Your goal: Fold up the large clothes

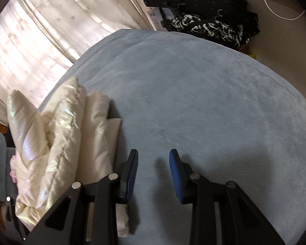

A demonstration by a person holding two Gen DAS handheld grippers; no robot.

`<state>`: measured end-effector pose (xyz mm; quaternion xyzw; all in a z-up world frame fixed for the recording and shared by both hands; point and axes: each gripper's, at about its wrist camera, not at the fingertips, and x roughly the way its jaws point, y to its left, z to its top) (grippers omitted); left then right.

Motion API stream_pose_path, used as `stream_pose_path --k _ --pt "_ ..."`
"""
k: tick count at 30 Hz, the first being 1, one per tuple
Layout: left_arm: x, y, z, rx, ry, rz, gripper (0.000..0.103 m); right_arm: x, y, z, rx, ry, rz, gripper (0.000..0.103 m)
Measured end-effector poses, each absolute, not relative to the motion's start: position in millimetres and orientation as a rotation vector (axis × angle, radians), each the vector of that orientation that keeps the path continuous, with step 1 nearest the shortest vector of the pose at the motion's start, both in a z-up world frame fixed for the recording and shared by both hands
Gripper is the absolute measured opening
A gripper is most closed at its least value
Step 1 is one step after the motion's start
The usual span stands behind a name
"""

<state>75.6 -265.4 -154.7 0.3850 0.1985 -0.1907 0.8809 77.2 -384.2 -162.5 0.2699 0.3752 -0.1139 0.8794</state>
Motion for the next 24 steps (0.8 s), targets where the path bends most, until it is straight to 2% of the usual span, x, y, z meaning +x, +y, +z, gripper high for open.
stream_pose_path --k 1,3,4,7,9,11,17,24 --pt "73 -263 -150 0.783 0.432 -0.446 0.084 78 -384 -159 0.569 0.779 -0.222 0.034" --pt "74 -255 -141 0.751 0.469 -0.516 0.094 79 -378 -150 0.567 0.769 -0.191 0.039" --pt "74 -252 -136 0.733 0.488 -0.550 0.095 78 -374 -145 0.561 0.763 -0.179 0.040" --pt "71 -234 -111 0.621 0.552 -0.665 0.095 76 -362 -126 0.540 0.737 -0.129 0.048" --pt "72 -219 -96 0.525 0.598 -0.721 0.095 76 -354 -112 0.527 0.718 -0.094 0.060" --pt "76 -197 -75 0.380 0.662 -0.784 0.095 80 -346 -101 0.510 0.708 -0.044 0.066" --pt "112 -114 -41 0.118 0.713 -0.682 0.095 108 -304 -65 0.405 0.703 0.084 0.068" --pt "205 -21 -58 -0.093 0.776 -0.376 0.093 177 -260 -57 0.286 0.777 0.164 0.068"
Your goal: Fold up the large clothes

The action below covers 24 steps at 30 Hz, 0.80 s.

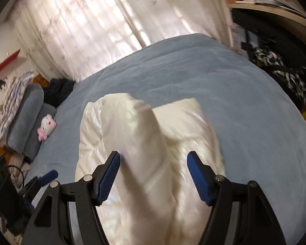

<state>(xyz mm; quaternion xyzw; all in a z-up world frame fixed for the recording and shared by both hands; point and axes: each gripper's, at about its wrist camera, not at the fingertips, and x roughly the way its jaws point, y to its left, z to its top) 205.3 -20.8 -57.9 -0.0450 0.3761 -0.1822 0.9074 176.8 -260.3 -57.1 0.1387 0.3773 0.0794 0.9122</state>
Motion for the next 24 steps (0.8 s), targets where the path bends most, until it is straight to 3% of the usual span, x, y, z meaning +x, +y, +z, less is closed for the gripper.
stream_pose_path --k 5,6,8,10,17,20,24 --pt "236 1 -87 -0.128 0.815 -0.212 0.093 218 -240 -71 0.191 0.822 0.186 0.065" --pt "241 -1 -90 -0.137 0.821 -0.225 0.093 220 -239 -75 0.178 0.828 0.189 0.045" --pt "250 -13 -91 -0.128 0.833 -0.258 0.093 221 -239 -79 0.166 0.843 0.202 0.031" --pt "254 -28 -89 -0.107 0.834 -0.288 0.093 210 -249 -76 0.177 0.817 0.191 0.025" --pt "244 -112 -83 0.071 0.820 -0.368 0.093 179 -293 -94 0.195 0.780 0.064 0.024" --pt "243 -136 -95 0.185 0.793 -0.307 0.095 183 -302 -114 0.223 0.764 0.064 0.029" --pt "256 -129 -104 0.115 0.826 -0.277 0.103 191 -299 -136 0.230 0.719 0.072 0.036"
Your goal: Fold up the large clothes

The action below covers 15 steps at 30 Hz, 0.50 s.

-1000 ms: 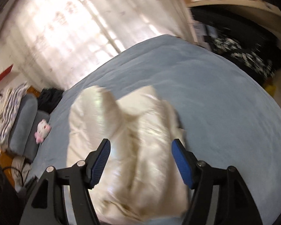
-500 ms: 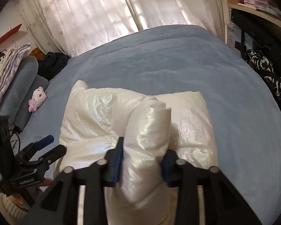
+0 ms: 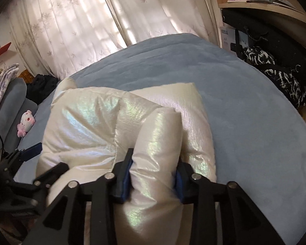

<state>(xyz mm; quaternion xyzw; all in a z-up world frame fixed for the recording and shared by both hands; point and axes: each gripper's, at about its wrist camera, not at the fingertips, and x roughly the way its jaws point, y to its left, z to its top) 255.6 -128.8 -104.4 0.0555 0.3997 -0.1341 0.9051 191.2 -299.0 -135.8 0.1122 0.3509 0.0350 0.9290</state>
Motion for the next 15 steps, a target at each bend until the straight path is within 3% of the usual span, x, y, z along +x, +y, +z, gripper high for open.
stream_pose_path --k 15 --pt "245 -125 -134 0.088 0.766 -0.238 0.103 196 -306 -159 0.276 0.671 0.085 0.038"
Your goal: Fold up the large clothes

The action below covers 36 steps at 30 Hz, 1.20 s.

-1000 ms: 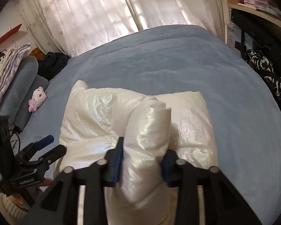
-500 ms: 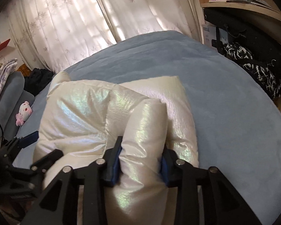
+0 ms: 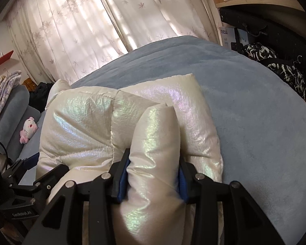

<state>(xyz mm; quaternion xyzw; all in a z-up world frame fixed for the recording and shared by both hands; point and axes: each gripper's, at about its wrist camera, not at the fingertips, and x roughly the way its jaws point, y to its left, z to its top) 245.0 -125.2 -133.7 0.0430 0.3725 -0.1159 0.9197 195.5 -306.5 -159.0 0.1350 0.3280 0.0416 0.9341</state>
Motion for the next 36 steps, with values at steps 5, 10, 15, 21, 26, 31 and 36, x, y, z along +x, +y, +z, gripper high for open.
stream_pose_path --k 5,10,15,21,26,31,36 --pt "247 -124 -137 0.086 0.768 -0.241 0.103 197 -307 -163 0.278 0.674 0.086 0.038" --pt "246 -123 -138 0.087 0.766 -0.241 0.103 197 -307 -163 0.280 0.674 0.087 0.038" --pt "246 -123 -139 0.092 0.764 -0.240 0.103 198 -307 -166 0.272 0.682 0.077 0.038" --pt "247 -120 -137 0.083 0.767 -0.243 0.103 201 -296 -158 0.215 0.742 0.035 0.043" --pt "248 -114 -123 0.068 0.807 -0.246 0.103 196 -296 -137 0.221 0.826 0.015 0.062" --pt "241 -84 -97 -0.016 0.854 -0.240 0.103 176 -306 -103 0.277 0.855 0.089 0.100" --pt "233 -54 -80 -0.053 0.916 -0.267 0.103 150 -312 -59 0.234 0.811 0.122 0.103"
